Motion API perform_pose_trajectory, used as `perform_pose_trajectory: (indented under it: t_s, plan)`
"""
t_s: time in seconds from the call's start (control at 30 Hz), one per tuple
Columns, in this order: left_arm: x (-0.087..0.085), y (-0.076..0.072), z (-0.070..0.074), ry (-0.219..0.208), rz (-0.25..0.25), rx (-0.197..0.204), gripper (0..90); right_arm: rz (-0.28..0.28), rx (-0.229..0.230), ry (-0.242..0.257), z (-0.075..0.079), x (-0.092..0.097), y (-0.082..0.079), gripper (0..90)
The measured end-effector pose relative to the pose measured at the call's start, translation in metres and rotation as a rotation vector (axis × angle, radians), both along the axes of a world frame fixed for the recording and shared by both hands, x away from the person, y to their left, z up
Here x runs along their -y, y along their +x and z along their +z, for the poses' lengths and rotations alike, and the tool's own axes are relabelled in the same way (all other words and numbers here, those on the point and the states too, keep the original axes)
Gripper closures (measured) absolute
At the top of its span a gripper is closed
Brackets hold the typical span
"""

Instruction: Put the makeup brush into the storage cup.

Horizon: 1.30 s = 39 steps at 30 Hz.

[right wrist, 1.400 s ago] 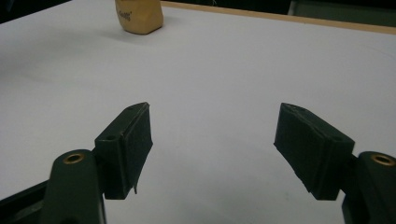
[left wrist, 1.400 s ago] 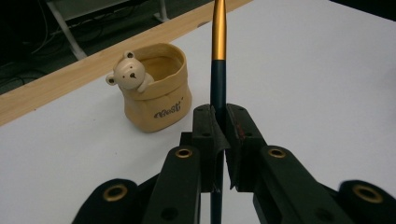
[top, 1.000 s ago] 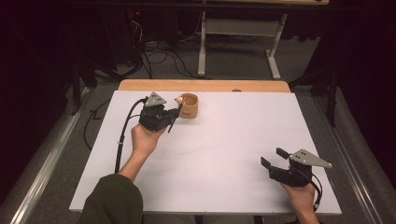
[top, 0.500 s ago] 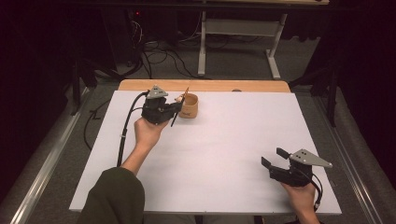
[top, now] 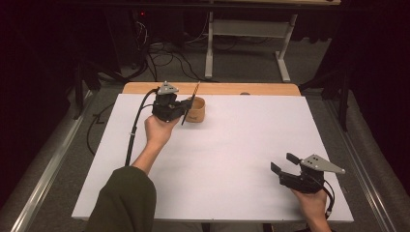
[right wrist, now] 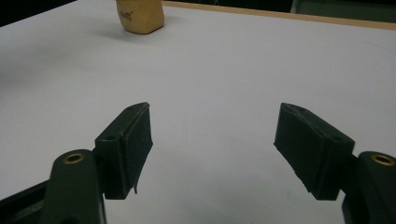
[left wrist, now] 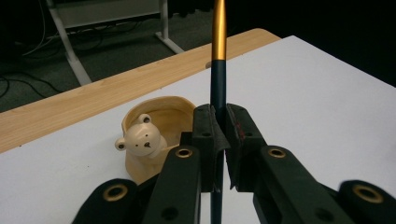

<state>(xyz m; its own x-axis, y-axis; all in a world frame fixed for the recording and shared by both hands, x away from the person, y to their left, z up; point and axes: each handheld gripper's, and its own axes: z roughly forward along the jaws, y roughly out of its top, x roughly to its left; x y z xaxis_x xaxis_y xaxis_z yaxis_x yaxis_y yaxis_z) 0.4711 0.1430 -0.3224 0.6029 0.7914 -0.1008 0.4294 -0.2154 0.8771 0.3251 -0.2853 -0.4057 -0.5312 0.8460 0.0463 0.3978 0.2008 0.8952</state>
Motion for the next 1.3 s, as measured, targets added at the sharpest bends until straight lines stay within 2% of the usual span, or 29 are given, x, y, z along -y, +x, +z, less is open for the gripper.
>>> perform_pose_trajectory:
  t_s: [0.23,0.5,0.7,0.8,1.0,1.3]
  plan:
    - [0.009,0.006,-0.002,0.016,-0.006,0.004,82.9,-0.005,0.003,0.004,0.001,0.0,-0.001,29.1]
    - [0.01,0.018,-0.006,-0.021,0.012,-0.001,83.0,-0.009,0.003,0.011,0.001,0.001,-0.001,29.2]
    - [0.016,0.026,-0.005,-0.008,0.015,0.015,82.9,-0.009,0.001,0.011,0.001,0.002,-0.001,29.1]
    - [0.02,0.031,-0.007,0.018,0.019,0.02,82.9,-0.008,0.0,0.013,0.001,0.002,-0.001,29.1]
    - [0.028,0.036,-0.006,0.038,0.009,0.041,83.0,-0.006,0.005,0.019,0.001,0.002,-0.001,29.2]
    - [0.033,0.048,-0.007,0.026,0.032,0.057,83.1,0.002,0.013,0.023,0.002,0.003,-0.002,29.1]
